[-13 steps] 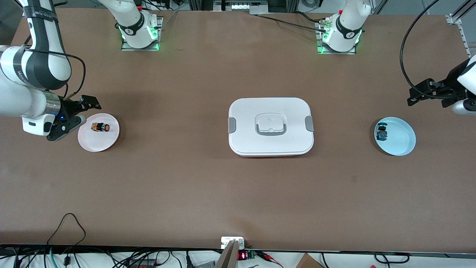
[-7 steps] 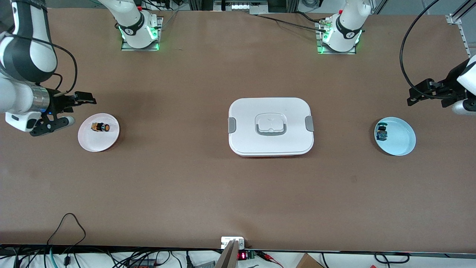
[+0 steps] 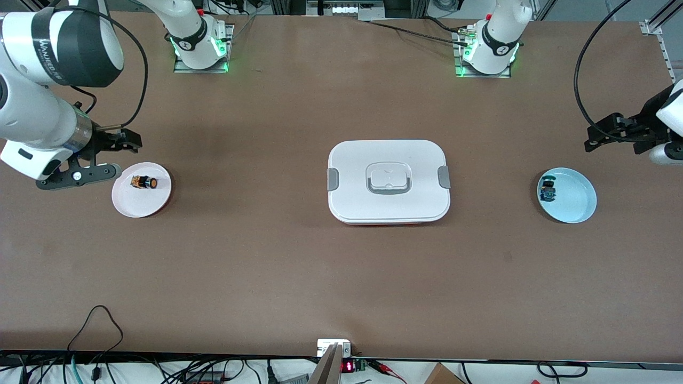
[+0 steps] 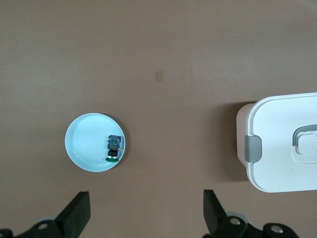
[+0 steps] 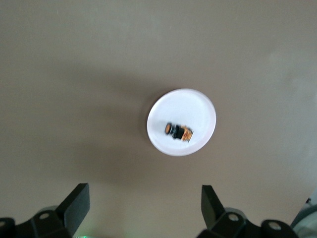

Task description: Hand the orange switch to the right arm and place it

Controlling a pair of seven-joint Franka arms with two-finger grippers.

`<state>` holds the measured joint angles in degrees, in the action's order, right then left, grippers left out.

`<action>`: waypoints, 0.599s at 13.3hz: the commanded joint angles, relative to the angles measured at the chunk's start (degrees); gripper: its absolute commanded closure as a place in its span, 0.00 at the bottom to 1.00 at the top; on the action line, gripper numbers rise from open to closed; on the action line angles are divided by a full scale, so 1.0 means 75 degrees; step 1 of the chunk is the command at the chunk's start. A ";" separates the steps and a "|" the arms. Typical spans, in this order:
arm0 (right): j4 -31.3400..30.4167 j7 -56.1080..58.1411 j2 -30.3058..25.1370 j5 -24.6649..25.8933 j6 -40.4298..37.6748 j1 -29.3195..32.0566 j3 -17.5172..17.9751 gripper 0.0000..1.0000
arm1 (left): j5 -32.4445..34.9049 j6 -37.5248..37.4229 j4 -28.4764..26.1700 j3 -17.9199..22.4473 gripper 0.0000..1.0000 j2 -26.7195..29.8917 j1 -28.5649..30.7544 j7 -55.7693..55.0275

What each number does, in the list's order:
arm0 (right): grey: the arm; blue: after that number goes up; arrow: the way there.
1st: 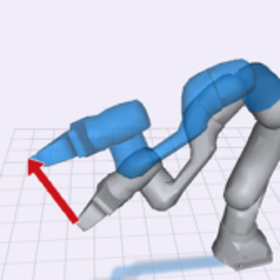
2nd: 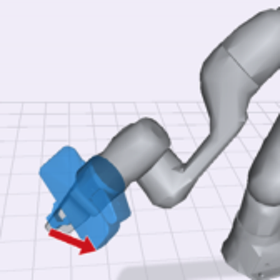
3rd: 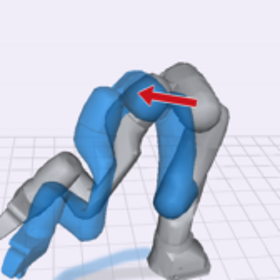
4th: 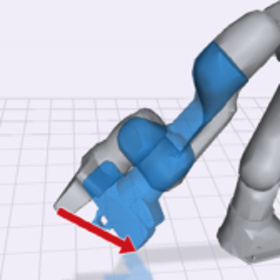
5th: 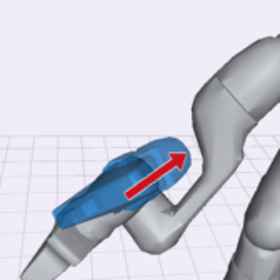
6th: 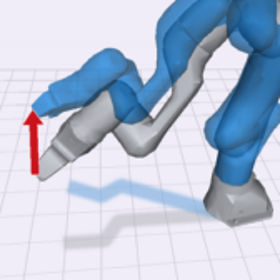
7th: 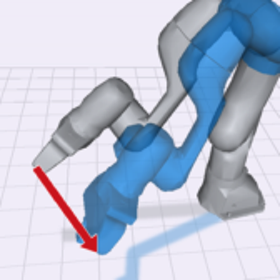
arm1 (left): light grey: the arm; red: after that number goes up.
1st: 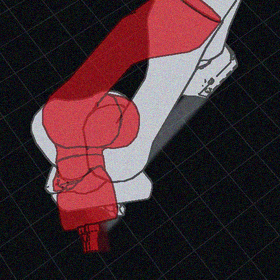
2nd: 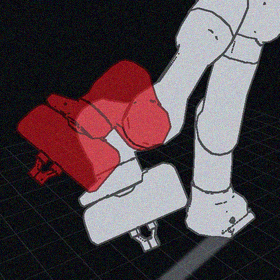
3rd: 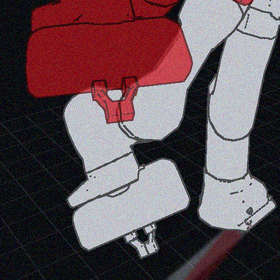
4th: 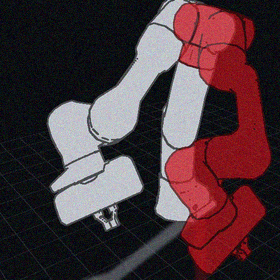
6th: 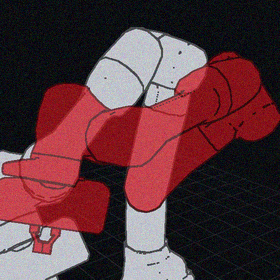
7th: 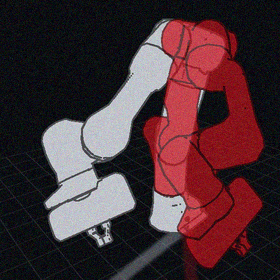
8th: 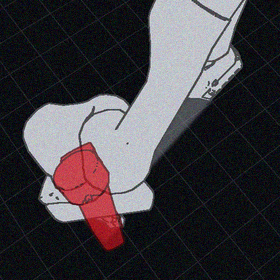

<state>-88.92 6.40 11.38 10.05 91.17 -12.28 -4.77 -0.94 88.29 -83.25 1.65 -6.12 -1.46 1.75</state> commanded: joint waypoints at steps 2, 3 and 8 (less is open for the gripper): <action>0.0312 -0.0393 0.0006 -0.0434 -0.0398 0.0195 -0.0382 0.00 | 0.0067 -0.0182 0.0284 0.0002 0.00 -0.0134 0.0042 0.0141; 0.0545 -0.0582 -0.0052 -0.0925 -0.0727 0.0242 -0.0639 0.00 | 0.0067 -0.0182 0.0272 0.0002 0.00 -0.0134 0.0054 0.0141; -0.0198 -0.0478 -0.0824 -0.1212 -0.0218 0.0488 -0.0935 0.00 | 0.0067 -0.0182 0.0272 0.0002 0.00 -0.0134 0.0066 0.0141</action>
<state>-85.74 3.43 8.15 1.98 86.90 -9.55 -12.16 -0.94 88.29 -83.25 1.74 -6.20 -1.35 1.75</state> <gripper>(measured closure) 0.000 0.000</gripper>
